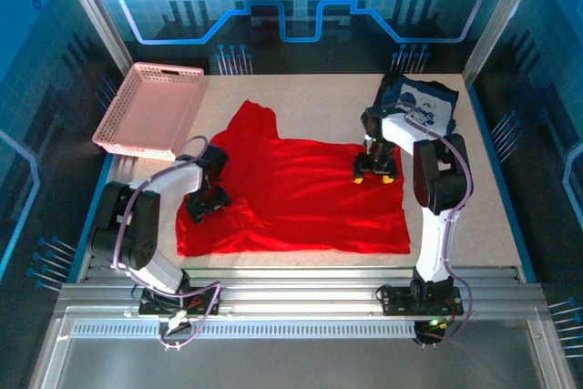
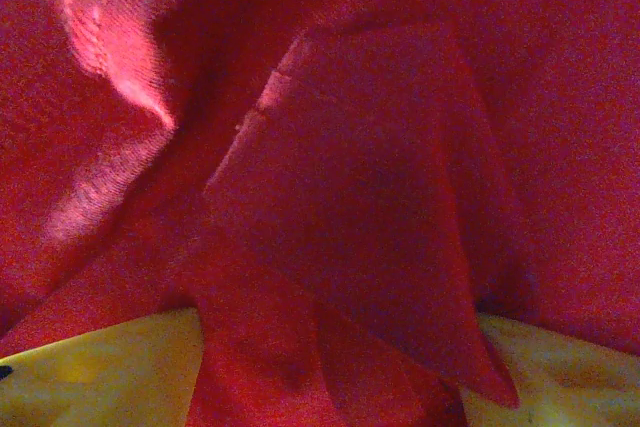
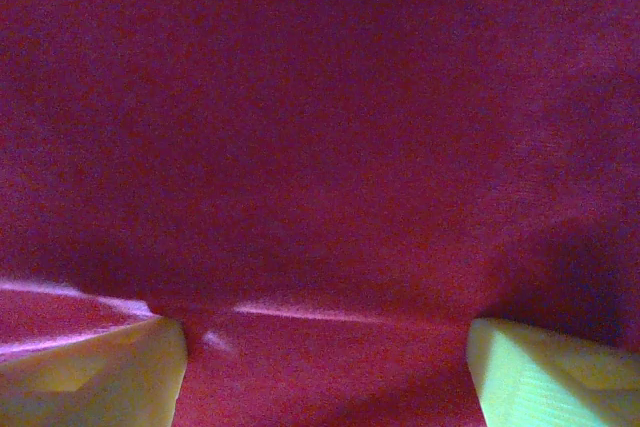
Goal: Fold and stack the t-shirts
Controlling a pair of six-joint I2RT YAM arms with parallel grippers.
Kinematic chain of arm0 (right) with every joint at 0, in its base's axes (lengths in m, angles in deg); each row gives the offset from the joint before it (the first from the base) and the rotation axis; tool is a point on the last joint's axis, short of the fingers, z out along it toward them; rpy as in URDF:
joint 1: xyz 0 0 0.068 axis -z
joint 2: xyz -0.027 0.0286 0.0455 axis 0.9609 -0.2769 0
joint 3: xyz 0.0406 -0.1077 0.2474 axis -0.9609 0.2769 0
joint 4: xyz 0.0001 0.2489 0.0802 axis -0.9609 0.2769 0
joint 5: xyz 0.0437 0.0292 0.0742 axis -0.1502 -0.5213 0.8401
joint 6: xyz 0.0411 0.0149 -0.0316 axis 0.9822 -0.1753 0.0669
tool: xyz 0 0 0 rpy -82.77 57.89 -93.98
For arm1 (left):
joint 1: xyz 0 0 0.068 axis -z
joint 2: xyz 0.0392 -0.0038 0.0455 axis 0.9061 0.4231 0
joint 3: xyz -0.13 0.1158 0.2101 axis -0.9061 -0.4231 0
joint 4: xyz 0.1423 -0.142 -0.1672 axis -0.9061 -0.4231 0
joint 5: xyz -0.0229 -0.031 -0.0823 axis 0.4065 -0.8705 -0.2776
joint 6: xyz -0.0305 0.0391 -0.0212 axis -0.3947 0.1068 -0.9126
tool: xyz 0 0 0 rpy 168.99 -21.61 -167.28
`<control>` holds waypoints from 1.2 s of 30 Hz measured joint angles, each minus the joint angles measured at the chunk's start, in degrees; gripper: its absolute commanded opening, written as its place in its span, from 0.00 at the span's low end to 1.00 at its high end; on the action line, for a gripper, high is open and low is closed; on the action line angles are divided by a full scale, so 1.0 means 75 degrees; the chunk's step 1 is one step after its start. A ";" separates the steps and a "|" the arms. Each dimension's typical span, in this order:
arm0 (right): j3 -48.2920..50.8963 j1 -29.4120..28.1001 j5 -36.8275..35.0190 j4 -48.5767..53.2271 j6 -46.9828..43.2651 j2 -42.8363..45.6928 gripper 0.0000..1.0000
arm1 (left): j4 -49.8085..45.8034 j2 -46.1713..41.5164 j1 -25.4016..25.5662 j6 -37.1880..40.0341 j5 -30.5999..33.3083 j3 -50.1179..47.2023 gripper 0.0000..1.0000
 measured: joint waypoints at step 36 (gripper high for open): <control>-0.2949 0.1798 0.0956 -0.0289 -0.0041 -0.1585 0.67 | 0.1603 0.3101 -0.0291 0.3110 -0.0868 0.6953 0.96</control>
